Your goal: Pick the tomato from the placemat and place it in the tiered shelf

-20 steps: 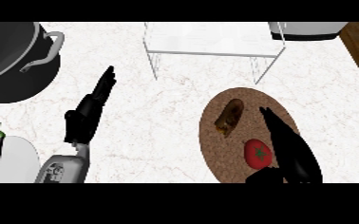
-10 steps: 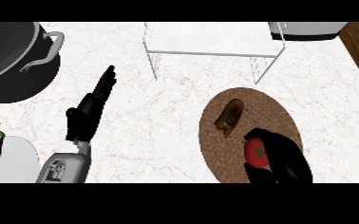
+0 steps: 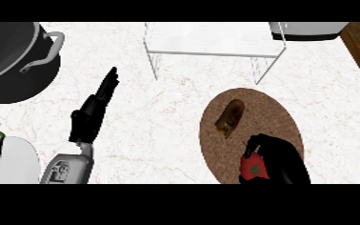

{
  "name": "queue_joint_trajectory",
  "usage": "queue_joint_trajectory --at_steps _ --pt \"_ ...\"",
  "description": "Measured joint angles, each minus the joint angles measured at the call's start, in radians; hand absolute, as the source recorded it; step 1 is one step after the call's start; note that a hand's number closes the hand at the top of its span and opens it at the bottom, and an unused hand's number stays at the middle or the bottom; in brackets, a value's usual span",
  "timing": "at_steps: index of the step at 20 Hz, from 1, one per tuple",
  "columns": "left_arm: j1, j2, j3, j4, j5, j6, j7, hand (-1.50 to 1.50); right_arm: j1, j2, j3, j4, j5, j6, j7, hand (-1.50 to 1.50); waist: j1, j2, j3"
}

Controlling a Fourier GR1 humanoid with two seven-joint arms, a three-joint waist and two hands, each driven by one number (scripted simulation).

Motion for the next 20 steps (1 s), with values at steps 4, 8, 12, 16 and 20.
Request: queue_joint_trajectory --at_steps 4,8,12,16,20 --pt "-0.016 0.0 -0.009 -0.004 0.003 -0.016 0.005 0.0 -0.137 0.119 0.179 0.067 0.065 -0.057 0.194 1.5 0.029 0.004 -0.001" --pt "-0.041 -0.013 -0.029 -0.003 0.0 -0.025 0.019 0.0 -0.29 0.163 0.301 0.154 0.05 -0.143 0.339 1.5 0.069 0.009 -0.001" --pt "-0.049 -0.01 -0.03 0.006 -0.001 -0.03 0.014 0.0 -0.422 0.178 0.367 0.184 0.012 -0.286 0.402 1.5 0.084 0.01 0.0" --pt "-0.053 -0.018 -0.035 0.012 -0.004 -0.026 0.019 0.0 -0.555 0.182 0.391 0.182 0.006 -0.411 0.431 1.5 0.086 0.005 0.0" --pt "-0.062 -0.018 -0.031 0.016 -0.004 -0.024 0.031 0.0 -0.692 0.182 0.399 0.189 0.026 -0.466 0.471 1.5 0.081 -0.001 -0.002"
